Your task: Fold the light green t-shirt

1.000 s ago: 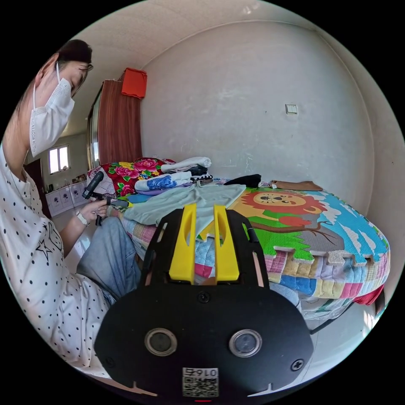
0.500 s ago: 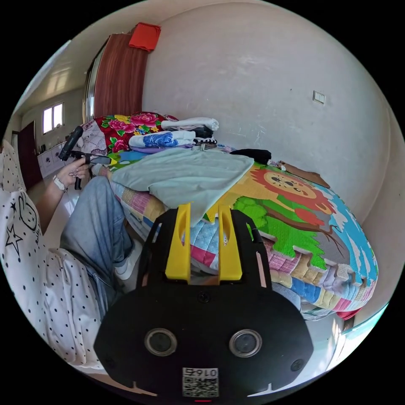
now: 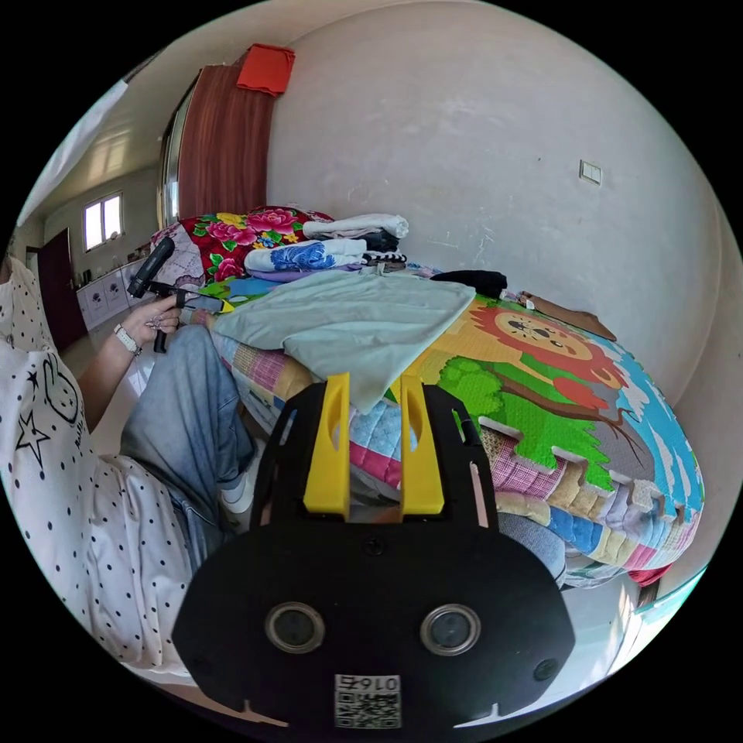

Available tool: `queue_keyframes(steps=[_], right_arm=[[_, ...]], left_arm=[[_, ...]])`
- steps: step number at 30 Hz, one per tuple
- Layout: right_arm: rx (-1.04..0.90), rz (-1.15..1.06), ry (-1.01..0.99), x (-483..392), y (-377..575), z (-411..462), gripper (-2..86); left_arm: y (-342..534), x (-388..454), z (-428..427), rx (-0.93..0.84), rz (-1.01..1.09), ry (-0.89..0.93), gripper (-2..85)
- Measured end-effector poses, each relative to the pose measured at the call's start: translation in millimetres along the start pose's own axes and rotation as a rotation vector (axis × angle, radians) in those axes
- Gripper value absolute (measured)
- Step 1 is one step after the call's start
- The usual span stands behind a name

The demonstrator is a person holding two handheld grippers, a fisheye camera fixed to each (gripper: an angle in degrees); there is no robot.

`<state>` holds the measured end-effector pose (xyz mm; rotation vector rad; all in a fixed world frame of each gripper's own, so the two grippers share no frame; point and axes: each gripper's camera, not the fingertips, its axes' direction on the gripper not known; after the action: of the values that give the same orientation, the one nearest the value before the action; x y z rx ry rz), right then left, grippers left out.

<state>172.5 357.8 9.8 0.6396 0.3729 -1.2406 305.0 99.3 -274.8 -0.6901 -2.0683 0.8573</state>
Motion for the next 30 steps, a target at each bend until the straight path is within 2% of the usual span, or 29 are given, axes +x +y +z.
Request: queue_keyframes(steps=[8,19,30], right_arm=[[0.016,0.009,-0.019,5,-5,18,9.4],[0.006,0.005,-0.012,5,-7,45,9.4],[0.007,0.008,-0.011,-1,-11,84,9.2]], left_arm=[[8,7,4,-0.005,0.019,-0.026,1.3],[23,20,4,-0.014,0.048,-0.028,3.5],[38,17,4,-0.014,0.025,-0.069,-0.9]])
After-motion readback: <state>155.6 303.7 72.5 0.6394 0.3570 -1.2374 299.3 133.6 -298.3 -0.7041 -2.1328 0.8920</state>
